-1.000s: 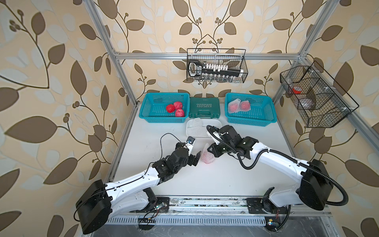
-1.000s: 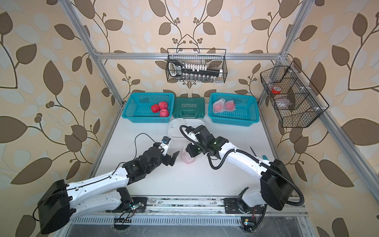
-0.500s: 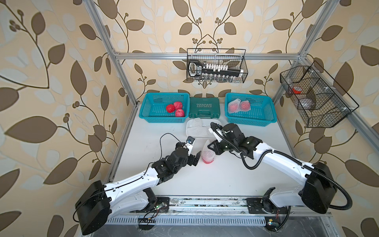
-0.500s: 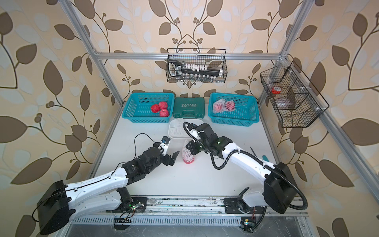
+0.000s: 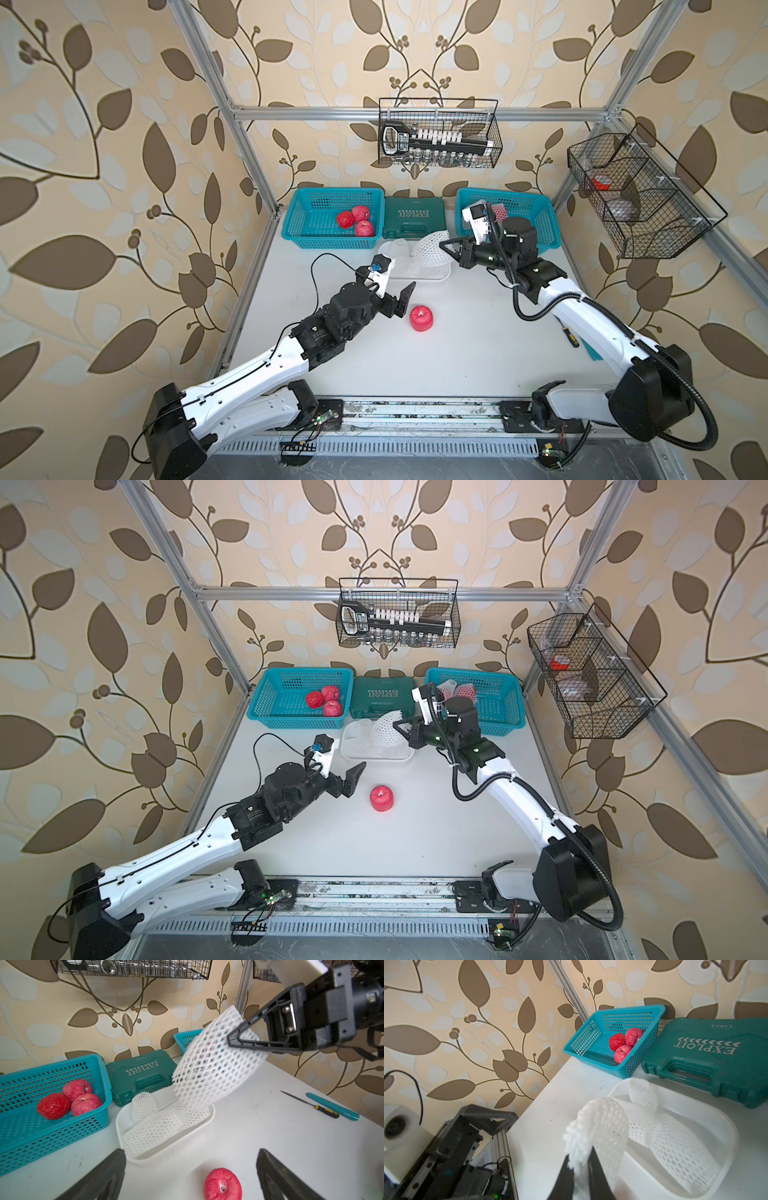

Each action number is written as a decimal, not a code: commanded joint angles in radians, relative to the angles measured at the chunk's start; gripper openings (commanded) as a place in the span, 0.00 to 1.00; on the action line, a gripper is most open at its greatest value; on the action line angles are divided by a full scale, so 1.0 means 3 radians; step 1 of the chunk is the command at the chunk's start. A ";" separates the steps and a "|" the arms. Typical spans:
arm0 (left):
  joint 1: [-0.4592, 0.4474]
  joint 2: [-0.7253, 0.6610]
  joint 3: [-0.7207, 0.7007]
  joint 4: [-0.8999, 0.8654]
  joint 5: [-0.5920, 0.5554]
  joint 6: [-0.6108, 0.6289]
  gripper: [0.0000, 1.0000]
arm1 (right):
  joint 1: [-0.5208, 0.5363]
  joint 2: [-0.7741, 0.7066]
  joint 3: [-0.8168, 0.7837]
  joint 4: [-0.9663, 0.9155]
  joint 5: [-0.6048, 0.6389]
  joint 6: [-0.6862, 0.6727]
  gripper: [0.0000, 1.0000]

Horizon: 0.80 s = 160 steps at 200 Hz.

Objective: Remove foam nets from apples
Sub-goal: Place the foam net into the storage box.

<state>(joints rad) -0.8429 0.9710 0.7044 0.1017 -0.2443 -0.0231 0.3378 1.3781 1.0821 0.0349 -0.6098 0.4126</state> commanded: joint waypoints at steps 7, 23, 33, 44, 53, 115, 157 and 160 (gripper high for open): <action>0.0038 0.0323 0.0252 0.0084 0.0004 0.0170 0.99 | -0.0128 0.0335 0.0146 0.0413 -0.0443 0.0306 0.12; 0.0038 0.0450 0.0333 0.0105 0.0093 0.0155 0.99 | -0.0163 0.0488 0.0200 0.0419 -0.0462 0.0302 0.13; 0.0069 0.0488 0.0324 0.0172 0.0145 0.0123 0.99 | -0.0189 0.0584 0.0234 0.0410 -0.0492 0.0330 0.13; 0.0165 0.0517 0.0299 0.0246 0.0232 0.0033 0.98 | -0.0205 0.0687 0.0257 0.0452 -0.0569 0.0375 0.13; 0.0286 0.0533 0.0281 0.0273 0.0375 -0.0075 0.97 | -0.0208 0.0757 0.0278 0.0466 -0.0603 0.0389 0.13; 0.0812 0.0550 0.0150 0.0325 0.0693 -0.0345 0.93 | -0.0103 0.1149 0.0446 0.0634 -0.0640 0.0609 0.13; 0.1078 0.0526 0.0063 0.0203 0.0679 -0.0531 0.85 | 0.0212 0.1506 0.0656 0.0652 -0.0596 0.0671 0.14; 0.1098 0.0531 0.0059 0.0203 0.0672 -0.0547 0.85 | 0.0233 0.1525 0.0664 0.0671 -0.0587 0.0682 0.14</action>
<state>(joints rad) -0.5526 1.1530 0.7444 0.1516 -0.0513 -0.1406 0.3565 1.7847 1.2472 0.2016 -0.7826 0.5919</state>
